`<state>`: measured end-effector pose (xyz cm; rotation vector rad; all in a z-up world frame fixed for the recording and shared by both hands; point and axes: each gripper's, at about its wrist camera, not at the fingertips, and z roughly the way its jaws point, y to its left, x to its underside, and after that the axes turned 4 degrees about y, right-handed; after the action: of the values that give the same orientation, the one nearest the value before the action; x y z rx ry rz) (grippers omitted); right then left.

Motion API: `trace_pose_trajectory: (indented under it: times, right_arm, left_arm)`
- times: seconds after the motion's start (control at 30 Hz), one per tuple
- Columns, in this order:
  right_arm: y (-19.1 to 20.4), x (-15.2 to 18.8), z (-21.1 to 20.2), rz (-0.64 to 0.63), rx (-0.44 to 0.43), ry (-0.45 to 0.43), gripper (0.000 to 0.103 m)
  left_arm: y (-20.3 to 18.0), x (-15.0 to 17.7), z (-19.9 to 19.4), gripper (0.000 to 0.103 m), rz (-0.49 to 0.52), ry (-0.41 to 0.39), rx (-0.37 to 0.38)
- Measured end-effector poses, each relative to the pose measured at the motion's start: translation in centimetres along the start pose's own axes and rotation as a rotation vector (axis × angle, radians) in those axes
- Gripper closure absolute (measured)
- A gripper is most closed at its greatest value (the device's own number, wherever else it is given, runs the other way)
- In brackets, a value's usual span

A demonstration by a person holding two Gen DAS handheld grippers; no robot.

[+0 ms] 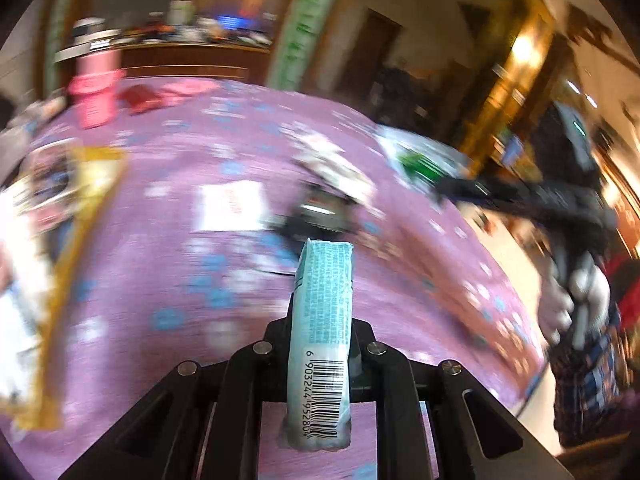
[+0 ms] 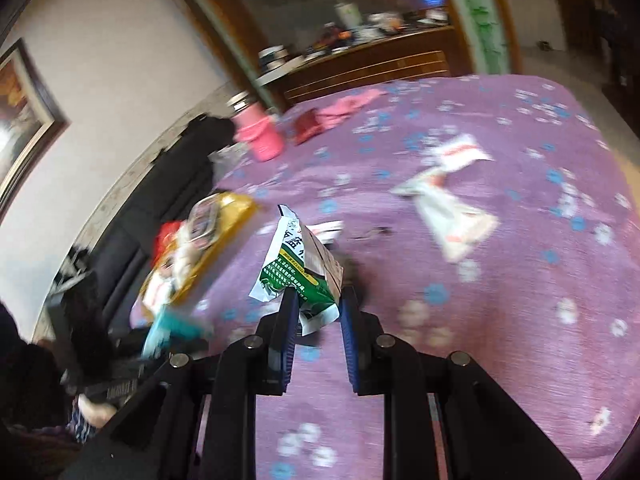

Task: Organize soft objects
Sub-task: 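Lower both packets into the gold-rimmed box and open both grippers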

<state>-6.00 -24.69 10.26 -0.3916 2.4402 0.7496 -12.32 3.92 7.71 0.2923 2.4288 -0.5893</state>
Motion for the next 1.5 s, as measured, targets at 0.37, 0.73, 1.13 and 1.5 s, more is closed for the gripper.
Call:
trace_pose_trajectory:
  times: [0.37,0.73,1.13,1.5]
  right_arm:
    - [11.9,-1.5,10.2,-0.174,-0.139,0.166,0.083]
    - [14.8,-7.0,17.4,-0.123,-0.011,0.172,0.083]
    - [15.0,-11.5,25.9,-0.085,0.16,0.283,0.083]
    - [18.0,-10.2,24.8,-0.232,0.21,0.191,0.043]
  left_arm:
    - [15.7,0.7,-7.9,0.09,-0.281,-0.117,-0.322]
    - [25.7,-3.7,-5.1,0.089,-0.391,-0.037,-0.415]
    - [24.6,-2.1,-7.5,0.039,-0.416,-0.114,-0.397]
    - [20.4,-0.4,-9.5,0.024,-0.374,-0.182,-0.462]
